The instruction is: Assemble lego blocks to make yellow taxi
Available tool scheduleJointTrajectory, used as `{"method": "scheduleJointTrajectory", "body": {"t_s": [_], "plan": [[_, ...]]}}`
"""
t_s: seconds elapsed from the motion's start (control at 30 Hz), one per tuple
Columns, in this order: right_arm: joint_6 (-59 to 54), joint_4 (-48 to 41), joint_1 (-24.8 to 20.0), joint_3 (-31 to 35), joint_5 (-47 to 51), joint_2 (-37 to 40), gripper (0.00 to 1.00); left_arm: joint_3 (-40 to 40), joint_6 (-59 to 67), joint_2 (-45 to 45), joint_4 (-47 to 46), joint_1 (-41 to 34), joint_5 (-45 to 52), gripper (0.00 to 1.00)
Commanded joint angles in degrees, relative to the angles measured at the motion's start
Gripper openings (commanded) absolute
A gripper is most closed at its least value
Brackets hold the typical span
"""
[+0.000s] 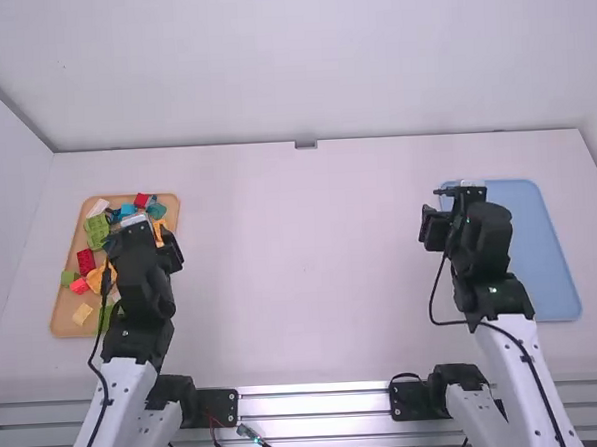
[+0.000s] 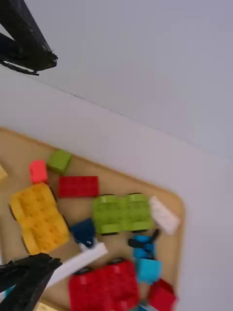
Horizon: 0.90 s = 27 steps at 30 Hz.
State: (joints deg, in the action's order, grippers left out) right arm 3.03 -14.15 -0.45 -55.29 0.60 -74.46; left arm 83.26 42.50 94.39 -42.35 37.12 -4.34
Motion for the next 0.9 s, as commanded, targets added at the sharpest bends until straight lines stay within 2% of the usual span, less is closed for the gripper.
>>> {"method": "scheduleJointTrajectory", "body": {"t_s": [0.0,0.13,0.3,0.4,0.5,0.87], "plan": [[0.2,-0.2,-0.2,-2.5,0.3,-0.5,0.99,7.5,13.8,6.4,-3.5,0.0,4.5,0.99],[0.2,-0.3,-0.2,-2.5,-1.6,-0.5,0.99,13.6,24.6,14.3,-9.8,0.0,4.4,0.99],[0.2,-0.2,-0.2,-2.5,-3.7,-0.5,0.99,14.1,36.1,20.1,-13.5,0.0,2.1,0.98],[0.2,0.3,-0.2,-2.5,-3.6,-0.5,0.99,12.0,39.9,21.2,-14.1,0.0,1.9,0.99],[0.2,0.6,-0.2,-2.5,-3.6,-0.5,0.99,8.9,42.0,21.2,-10.8,0.0,1.9,0.99],[0.2,1.1,-0.2,-2.5,-3.6,-0.5,0.99,-0.7,41.3,21.2,-3.6,0.0,2.3,1.0]]}}
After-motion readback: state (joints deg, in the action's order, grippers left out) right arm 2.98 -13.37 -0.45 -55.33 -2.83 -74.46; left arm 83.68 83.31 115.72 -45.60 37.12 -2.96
